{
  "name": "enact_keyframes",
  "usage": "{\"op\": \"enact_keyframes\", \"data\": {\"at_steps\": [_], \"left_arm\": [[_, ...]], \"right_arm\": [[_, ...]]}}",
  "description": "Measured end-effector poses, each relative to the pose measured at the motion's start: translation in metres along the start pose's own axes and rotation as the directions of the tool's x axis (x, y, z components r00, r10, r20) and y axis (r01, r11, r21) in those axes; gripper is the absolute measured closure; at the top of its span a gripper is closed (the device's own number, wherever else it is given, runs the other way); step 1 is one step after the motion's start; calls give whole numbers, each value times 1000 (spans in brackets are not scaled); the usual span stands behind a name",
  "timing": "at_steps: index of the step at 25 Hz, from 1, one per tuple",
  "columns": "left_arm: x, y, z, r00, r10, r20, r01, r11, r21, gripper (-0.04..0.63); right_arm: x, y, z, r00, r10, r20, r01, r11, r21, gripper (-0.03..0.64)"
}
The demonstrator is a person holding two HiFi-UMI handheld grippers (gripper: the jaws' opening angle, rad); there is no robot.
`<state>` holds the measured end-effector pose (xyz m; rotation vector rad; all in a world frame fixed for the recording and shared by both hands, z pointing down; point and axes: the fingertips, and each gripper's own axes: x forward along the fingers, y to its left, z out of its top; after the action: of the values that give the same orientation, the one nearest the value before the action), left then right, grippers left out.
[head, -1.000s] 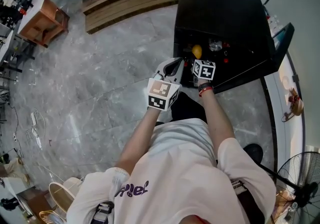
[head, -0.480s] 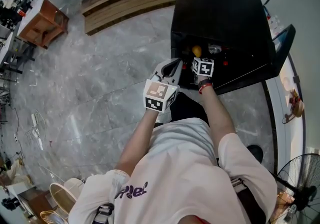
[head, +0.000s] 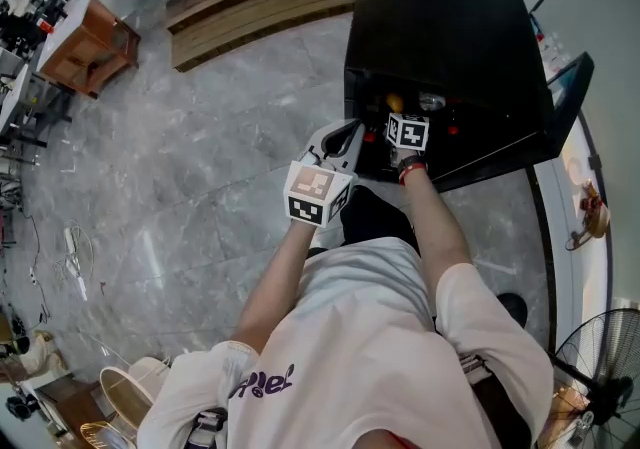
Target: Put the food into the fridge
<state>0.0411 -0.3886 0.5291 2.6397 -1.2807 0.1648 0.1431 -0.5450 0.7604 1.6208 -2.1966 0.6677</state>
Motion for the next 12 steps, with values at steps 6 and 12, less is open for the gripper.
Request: {"op": "enact_keyframes", "data": {"at_steps": [6,12], "left_arm": [[-1,-1,-5,1000,-7,-7,7,1000,4,578],[-3,4,-2,1000,5,-1,-5,1000,4,578]], "right_arm": [[0,3,-11,1000,2,-28,-3,1000,-12,285],[0,7,-18,999,5,-53,-5,1000,-5,264]]}}
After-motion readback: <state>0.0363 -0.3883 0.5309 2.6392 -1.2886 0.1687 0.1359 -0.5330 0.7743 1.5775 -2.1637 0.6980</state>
